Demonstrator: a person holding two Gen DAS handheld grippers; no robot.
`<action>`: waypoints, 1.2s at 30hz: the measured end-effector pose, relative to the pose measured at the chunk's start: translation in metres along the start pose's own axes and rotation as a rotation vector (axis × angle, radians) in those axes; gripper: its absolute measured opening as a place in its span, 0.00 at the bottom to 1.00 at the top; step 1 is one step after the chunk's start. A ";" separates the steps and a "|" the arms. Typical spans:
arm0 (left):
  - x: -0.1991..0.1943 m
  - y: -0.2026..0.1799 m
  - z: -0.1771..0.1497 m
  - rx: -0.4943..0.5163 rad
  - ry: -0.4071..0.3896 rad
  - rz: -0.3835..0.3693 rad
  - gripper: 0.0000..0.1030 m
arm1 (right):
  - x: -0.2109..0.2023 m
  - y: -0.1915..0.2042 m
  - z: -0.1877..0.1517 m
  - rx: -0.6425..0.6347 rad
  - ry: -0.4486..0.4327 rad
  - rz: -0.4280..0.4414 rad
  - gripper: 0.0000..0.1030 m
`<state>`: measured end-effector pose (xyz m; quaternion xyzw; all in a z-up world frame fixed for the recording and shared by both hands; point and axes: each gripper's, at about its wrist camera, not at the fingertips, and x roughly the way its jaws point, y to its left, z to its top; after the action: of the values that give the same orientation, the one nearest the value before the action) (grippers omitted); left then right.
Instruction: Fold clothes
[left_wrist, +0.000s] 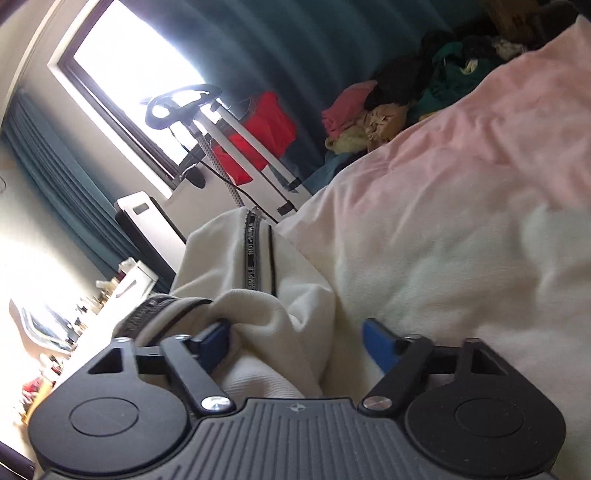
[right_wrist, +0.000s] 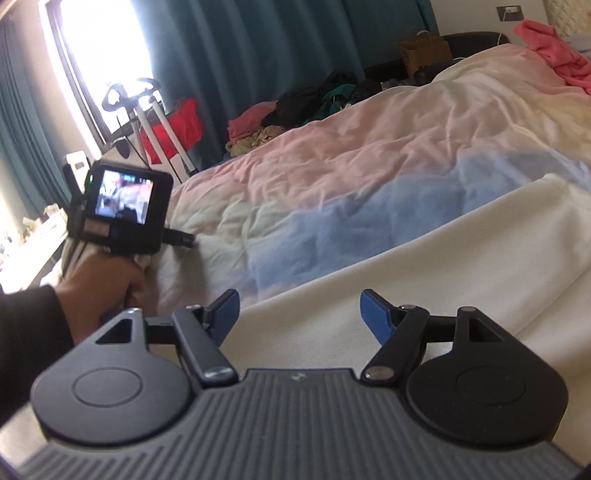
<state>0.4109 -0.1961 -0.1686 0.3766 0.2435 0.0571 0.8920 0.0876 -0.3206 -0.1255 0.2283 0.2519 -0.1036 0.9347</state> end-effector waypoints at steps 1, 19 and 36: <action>0.005 0.003 0.001 0.019 0.009 0.002 0.38 | 0.001 0.000 -0.001 0.005 0.008 -0.002 0.72; -0.177 0.183 -0.029 -0.489 -0.311 -0.537 0.15 | -0.032 0.005 0.004 -0.036 -0.079 -0.053 0.72; -0.287 0.211 -0.144 -0.629 -0.237 -0.581 0.81 | -0.048 0.019 -0.001 0.010 -0.005 0.174 0.72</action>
<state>0.1083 -0.0355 0.0056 0.0069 0.2063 -0.1682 0.9639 0.0525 -0.2999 -0.0945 0.2535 0.2284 -0.0239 0.9397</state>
